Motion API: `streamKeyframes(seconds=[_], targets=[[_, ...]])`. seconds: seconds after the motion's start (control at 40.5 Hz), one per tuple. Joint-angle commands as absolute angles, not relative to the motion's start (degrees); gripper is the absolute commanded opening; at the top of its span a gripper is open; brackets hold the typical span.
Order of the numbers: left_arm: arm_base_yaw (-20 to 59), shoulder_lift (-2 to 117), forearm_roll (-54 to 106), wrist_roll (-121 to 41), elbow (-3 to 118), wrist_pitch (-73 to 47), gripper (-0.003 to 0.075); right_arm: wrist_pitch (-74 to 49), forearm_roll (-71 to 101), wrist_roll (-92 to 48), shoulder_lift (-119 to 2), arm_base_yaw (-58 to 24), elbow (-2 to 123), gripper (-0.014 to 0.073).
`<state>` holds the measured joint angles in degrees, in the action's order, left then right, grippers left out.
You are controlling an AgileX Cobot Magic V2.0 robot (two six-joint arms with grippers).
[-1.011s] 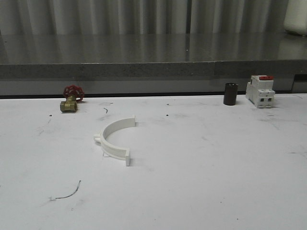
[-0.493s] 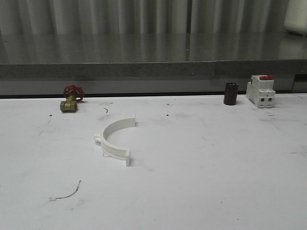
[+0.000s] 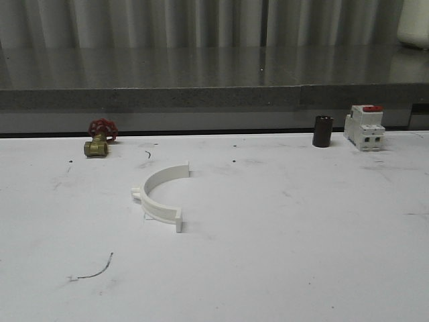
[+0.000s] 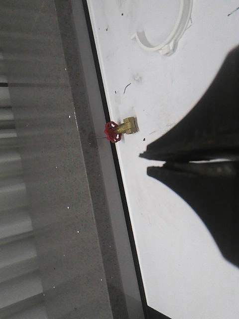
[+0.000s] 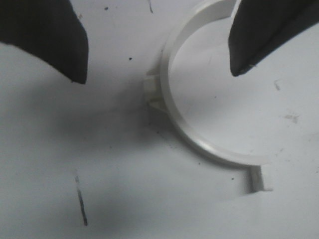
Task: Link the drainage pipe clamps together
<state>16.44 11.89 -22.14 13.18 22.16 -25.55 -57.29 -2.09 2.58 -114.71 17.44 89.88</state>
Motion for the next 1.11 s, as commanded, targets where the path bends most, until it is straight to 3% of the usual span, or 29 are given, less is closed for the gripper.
streamKeyframes(seconds=[0.0,0.419,0.765,1.085], targets=[[16.32,12.39,-22.58,13.36,23.64,-21.24,-0.0020,-58.54,-3.13,2.37,-114.58,17.89,94.10,0.0597],[16.32,12.39,-22.58,13.36,23.64,-21.24,-0.0020,-61.48,-3.62,2.37,-120.23,17.89,97.08,0.0583],[16.32,12.39,-22.58,13.36,23.64,-21.24,-0.0020,-63.33,-3.62,2.30,-120.23,17.89,97.08,0.0242],[16.32,12.39,-22.58,13.36,23.64,-21.24,-0.0020,-63.38,-3.66,1.73,-120.23,17.89,97.08,0.0209]])
